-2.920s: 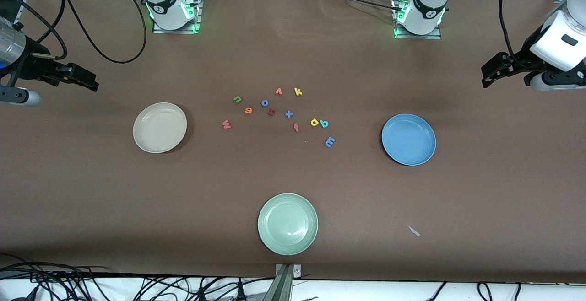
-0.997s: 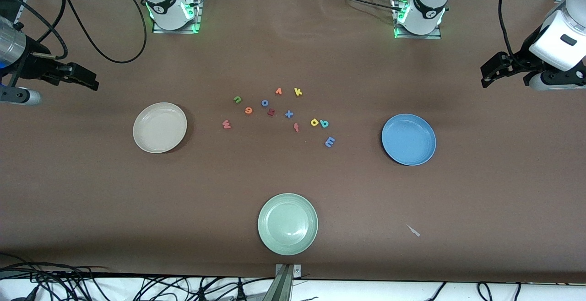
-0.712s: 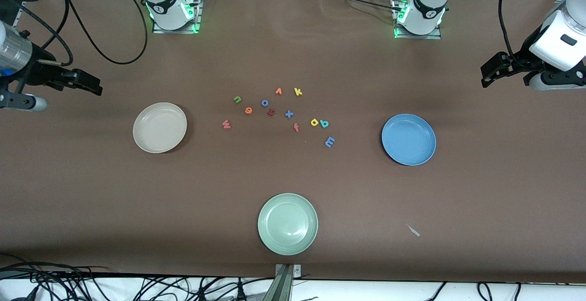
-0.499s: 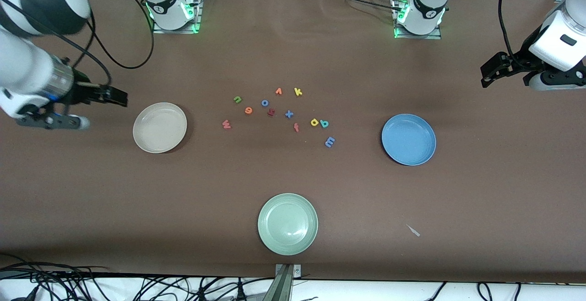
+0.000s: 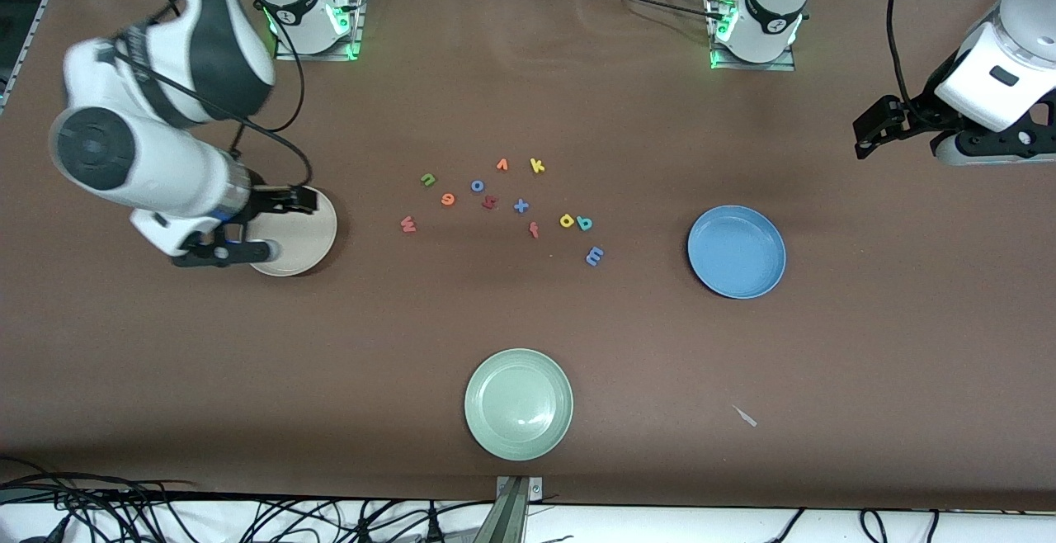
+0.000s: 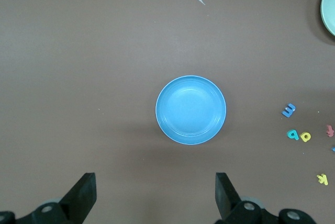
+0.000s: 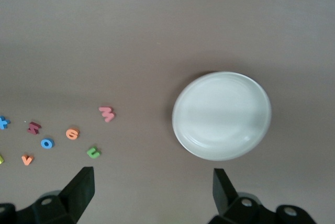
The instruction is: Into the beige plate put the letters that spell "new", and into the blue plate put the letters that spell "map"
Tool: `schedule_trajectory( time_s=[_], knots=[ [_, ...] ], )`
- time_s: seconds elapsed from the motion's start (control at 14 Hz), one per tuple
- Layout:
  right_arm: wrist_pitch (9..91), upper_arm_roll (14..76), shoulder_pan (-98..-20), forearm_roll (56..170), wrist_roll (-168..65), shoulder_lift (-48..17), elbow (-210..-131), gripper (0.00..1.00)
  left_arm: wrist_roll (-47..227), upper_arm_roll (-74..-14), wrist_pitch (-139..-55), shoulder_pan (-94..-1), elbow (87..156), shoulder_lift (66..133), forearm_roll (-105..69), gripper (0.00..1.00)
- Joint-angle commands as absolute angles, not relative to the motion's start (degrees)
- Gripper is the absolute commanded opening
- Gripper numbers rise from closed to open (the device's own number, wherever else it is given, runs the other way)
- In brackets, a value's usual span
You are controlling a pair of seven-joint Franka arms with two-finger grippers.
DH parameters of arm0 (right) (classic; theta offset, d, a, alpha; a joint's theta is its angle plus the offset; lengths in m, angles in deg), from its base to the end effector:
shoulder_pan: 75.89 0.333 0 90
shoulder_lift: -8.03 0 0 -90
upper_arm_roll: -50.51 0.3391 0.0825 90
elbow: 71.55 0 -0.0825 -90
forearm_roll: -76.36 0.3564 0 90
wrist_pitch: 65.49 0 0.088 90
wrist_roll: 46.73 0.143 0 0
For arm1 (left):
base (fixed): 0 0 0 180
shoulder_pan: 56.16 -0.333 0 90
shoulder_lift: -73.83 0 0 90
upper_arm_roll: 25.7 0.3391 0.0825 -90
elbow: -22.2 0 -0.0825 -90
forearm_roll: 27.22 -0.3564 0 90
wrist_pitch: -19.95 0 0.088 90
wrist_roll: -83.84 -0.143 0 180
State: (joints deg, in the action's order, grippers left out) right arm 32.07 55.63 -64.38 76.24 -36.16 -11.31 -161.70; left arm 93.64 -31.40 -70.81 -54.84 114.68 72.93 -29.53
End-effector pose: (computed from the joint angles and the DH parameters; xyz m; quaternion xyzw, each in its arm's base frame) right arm 0.5863 0.1687 0.4271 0.9932 0.0518 -0.1036 0.0107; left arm 0.5184 -0.0585 0.6018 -0.9995 -0.0239 0.0041 0.0218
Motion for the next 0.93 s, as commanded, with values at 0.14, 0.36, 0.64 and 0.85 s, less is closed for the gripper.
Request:
schedule_trajectory(
  time_s=[0.14, 0.36, 0.64, 0.85],
  knots=[
    [51.36, 57.45, -62.79, 76.8, -37.23, -10.34, -176.98, 1.0, 94.73, -33.6, -68.47, -51.95, 112.29, 77.42, -28.72, 1.0],
    [64.81, 59.73, -62.79, 76.45, -37.59, -10.25, -186.39, 1.0, 94.82, -37.03, -68.56, -50.36, 112.03, 81.46, -28.54, 1.0],
    [74.95, 61.84, -62.71, 76.01, -39.16, -12.96, -192.57, 1.0, 93.95, -37.83, -69.87, -45.53, 104.94, 95.75, -28.45, 1.0],
    [75.84, 62.29, -61.31, 75.84, -39.78, -15.07, -192.48, 1.0, 92.63, -38.01, -71.7, -41.76, 97.8, 105.97, -28.37, 1.0]
  ],
)
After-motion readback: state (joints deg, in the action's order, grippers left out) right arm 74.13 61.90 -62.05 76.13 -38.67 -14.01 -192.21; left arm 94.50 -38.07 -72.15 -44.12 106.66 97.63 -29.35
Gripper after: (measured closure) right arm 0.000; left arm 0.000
